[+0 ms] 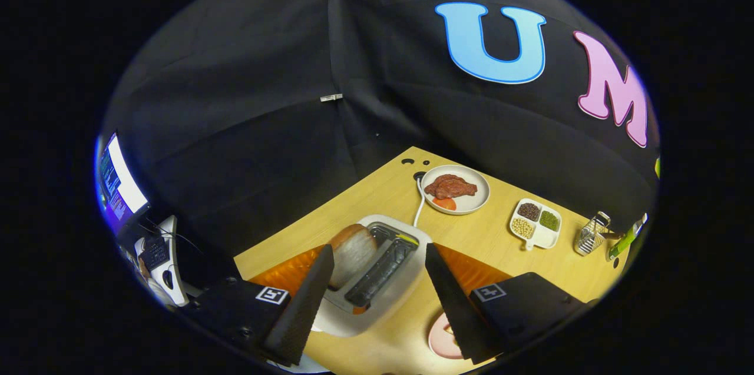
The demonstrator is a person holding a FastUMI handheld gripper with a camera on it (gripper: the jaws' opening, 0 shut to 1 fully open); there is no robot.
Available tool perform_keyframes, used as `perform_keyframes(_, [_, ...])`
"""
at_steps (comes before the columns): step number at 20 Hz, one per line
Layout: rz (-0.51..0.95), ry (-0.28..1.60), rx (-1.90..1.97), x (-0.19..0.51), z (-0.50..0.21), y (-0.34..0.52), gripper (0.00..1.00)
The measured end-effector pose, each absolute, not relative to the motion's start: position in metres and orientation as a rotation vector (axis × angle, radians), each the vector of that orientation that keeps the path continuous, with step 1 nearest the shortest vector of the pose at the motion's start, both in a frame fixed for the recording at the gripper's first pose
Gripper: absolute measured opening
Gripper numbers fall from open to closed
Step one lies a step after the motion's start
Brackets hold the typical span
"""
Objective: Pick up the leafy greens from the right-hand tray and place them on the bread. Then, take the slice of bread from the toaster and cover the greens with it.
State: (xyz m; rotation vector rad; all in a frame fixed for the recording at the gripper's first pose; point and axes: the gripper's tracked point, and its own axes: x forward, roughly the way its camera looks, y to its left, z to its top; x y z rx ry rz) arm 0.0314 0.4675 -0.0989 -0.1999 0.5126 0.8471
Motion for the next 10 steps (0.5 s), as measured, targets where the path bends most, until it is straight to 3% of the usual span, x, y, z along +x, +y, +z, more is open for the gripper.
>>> perform_keyframes(10, [0.821, 0.519, -0.311, 0.022, -0.151, 0.520, 0.98])
